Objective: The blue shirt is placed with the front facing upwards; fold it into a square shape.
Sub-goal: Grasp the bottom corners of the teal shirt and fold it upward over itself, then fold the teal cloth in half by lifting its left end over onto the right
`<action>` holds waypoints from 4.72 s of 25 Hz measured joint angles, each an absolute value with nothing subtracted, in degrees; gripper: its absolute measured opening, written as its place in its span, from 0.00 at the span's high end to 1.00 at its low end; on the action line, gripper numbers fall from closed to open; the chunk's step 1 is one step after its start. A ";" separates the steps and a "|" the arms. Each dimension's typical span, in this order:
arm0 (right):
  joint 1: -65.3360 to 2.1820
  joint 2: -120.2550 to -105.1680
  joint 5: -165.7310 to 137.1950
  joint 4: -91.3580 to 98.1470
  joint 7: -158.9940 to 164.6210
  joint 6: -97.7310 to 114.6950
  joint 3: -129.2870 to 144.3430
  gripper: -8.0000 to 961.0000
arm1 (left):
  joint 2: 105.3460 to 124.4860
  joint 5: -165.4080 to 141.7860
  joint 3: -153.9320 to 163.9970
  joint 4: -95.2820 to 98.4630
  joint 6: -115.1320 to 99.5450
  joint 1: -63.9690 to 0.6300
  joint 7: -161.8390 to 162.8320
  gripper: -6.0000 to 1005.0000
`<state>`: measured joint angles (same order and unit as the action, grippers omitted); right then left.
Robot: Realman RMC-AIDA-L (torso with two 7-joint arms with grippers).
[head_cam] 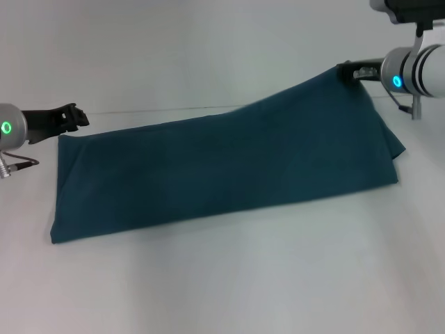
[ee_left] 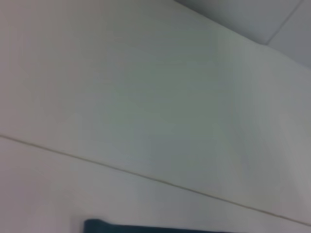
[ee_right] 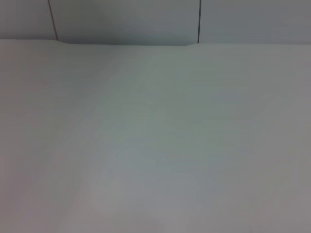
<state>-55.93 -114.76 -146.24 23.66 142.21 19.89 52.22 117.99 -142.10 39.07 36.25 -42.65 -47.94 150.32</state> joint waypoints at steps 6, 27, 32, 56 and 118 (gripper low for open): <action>-57.25 -113.76 -148.12 23.98 142.66 19.76 52.04 0.74 | 118.06 -141.95 39.02 36.12 -42.08 -47.68 151.84 0.73; -35.82 -112.21 -110.59 48.63 134.96 62.64 46.07 0.11 | 118.28 -120.14 39.13 47.07 -59.87 -36.14 146.28 0.34; -28.14 -112.89 -102.09 48.26 132.29 72.49 41.72 0.07 | 118.17 -113.25 39.00 47.28 -65.96 -31.11 144.79 0.34; -25.00 -112.86 -101.10 40.02 124.87 78.42 34.70 0.06 | 118.27 -112.81 36.46 43.35 -69.92 -27.42 126.47 0.33; -26.27 -113.11 -102.58 36.30 122.60 76.57 34.80 0.06 | 119.40 -127.67 43.90 36.73 -43.90 -34.84 130.44 0.13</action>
<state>-26.27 -113.11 -102.58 36.30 122.60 76.57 34.80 119.40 -127.67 43.90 36.73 -43.90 -34.84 130.44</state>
